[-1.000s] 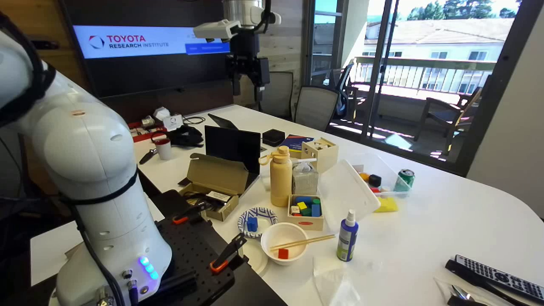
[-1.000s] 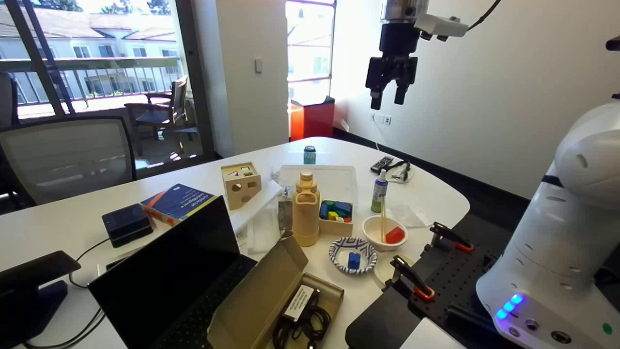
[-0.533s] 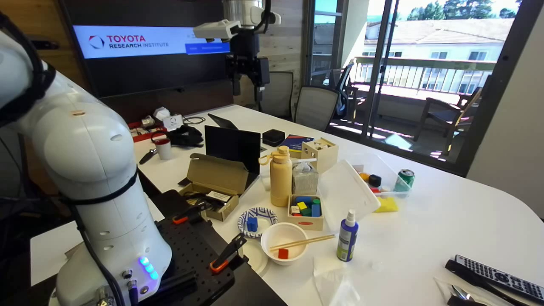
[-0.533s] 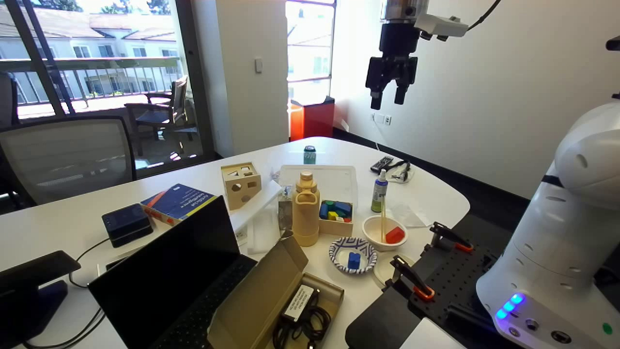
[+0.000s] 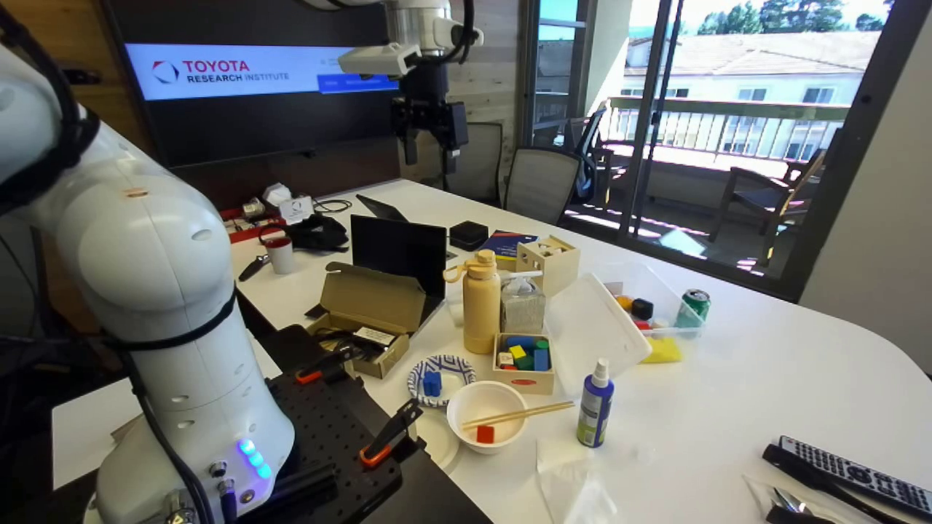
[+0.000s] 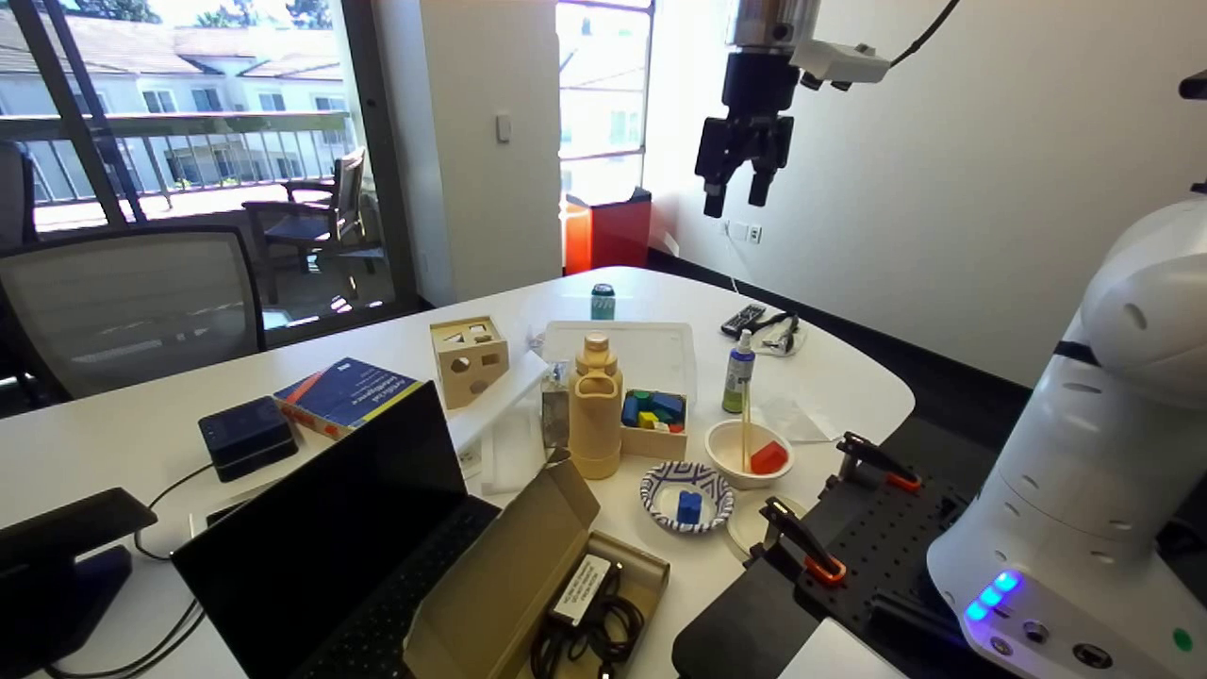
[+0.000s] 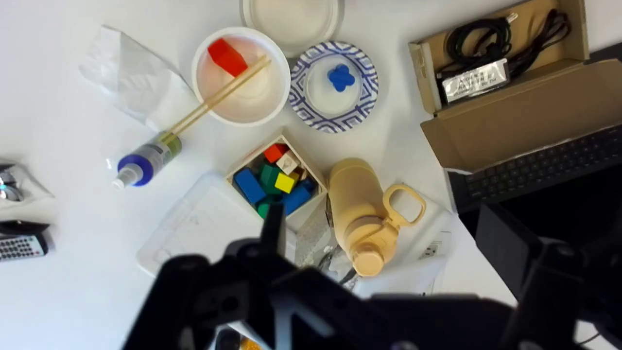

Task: Close the laptop lid

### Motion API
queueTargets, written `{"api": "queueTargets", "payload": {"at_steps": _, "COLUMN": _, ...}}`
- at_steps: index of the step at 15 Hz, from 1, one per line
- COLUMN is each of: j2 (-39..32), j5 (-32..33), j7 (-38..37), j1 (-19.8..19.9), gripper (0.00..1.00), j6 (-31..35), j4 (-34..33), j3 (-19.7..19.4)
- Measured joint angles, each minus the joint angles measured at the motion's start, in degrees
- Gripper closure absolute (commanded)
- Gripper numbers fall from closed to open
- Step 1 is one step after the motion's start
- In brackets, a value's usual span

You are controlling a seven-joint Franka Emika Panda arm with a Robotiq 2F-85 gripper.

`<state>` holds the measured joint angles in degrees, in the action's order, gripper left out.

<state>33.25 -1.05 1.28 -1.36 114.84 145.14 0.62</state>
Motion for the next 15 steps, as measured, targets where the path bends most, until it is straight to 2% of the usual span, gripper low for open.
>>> {"api": "queueTargets", "payload": {"at_steps": 4, "j2": -12.68, "j5": -0.06, "j7": 0.6, "j1": -3.25, "gripper": 0.0, "j6": 15.96, "j4": -2.6, "j3": 3.29}}
{"api": "queueTargets", "payload": {"at_steps": 7, "j2": -23.9, "j5": 1.44, "j7": 0.69, "j1": -5.2, "gripper": 0.0, "j6": 23.12, "j4": -8.84, "j3": 6.43}}
{"api": "queueTargets", "payload": {"at_steps": 11, "j2": -37.97, "j5": 6.92, "j7": 0.62, "j1": -7.72, "gripper": 0.0, "j6": 24.49, "j4": -20.88, "j3": 9.98}}
{"api": "queueTargets", "payload": {"at_steps": 15, "j2": -51.76, "j5": 11.99, "j7": -0.08, "j1": -12.07, "gripper": 0.0, "j6": 24.41, "j4": -33.51, "j3": 10.88}}
